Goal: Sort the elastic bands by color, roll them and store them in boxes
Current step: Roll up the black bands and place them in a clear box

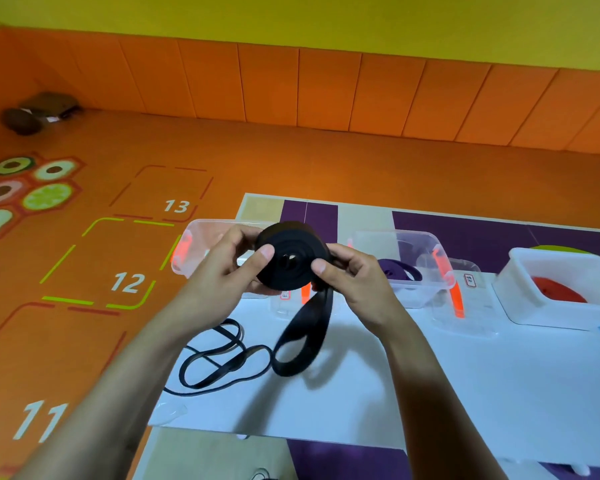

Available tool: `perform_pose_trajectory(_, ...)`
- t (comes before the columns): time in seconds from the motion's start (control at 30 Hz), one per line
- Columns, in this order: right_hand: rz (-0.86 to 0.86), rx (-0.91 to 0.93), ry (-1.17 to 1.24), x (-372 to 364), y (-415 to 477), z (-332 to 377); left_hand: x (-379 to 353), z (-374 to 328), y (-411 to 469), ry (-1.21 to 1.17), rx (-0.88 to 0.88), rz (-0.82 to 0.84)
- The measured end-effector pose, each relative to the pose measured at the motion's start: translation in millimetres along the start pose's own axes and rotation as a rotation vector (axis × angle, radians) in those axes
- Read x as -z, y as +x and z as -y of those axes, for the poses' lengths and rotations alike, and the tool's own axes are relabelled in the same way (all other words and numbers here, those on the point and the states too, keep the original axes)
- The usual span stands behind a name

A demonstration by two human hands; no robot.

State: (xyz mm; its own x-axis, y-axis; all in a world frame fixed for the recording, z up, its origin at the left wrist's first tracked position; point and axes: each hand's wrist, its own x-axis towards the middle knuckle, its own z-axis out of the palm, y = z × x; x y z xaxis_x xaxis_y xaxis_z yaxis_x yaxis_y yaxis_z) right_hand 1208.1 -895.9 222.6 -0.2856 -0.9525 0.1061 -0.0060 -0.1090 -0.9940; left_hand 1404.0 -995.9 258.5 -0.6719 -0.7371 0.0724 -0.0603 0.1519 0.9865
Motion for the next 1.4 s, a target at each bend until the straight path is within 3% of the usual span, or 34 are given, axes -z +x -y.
perform_pose_trajectory(0.13,-0.027,-0.003,-0.051,1.1,3.0,1.2,-5.5,3.2,-6.6,-0.198,0.197,0.018)
perform_pose_trajectory(0.2,0.060,0.001,-0.094,4.0,1.6,5.8,7.7,-3.5,-6.2,-0.039,0.224,0.082)
perform_pose_trajectory(0.3,0.194,-0.002,-0.107,3.5,1.1,11.1,28.0,-19.0,0.5,0.311,0.112,0.165)
perform_pose_trajectory(0.43,0.192,-0.039,-0.081,-1.5,4.7,13.4,26.5,-28.0,6.6,0.365,0.044,0.240)
perform_pose_trajectory(0.67,0.214,-0.155,-0.039,12.9,-5.0,-24.6,20.9,-14.8,9.5,0.300,-0.057,-0.058)
perform_pose_trajectory(0.93,-0.180,-0.309,-0.265,22.9,-7.9,-82.5,37.2,-4.2,15.7,0.272,-0.031,-0.291)
perform_pose_trajectory(1.03,-0.387,-0.379,-0.066,26.3,-9.5,-87.9,43.9,7.3,14.5,0.266,-0.013,-0.322)
perform_pose_trajectory(1.1,-0.428,-0.417,0.116,28.1,-9.2,-89.7,45.4,13.8,13.5,0.243,0.019,-0.346)
perform_pose_trajectory(1.27,-0.212,-0.482,0.494,34.8,-17.0,-101.8,45.0,23.6,13.6,0.192,0.070,-0.382)
perform_pose_trajectory(1.4,-0.024,-0.420,0.824,37.6,-28.6,-108.8,40.7,25.0,14.8,0.109,0.092,-0.410)
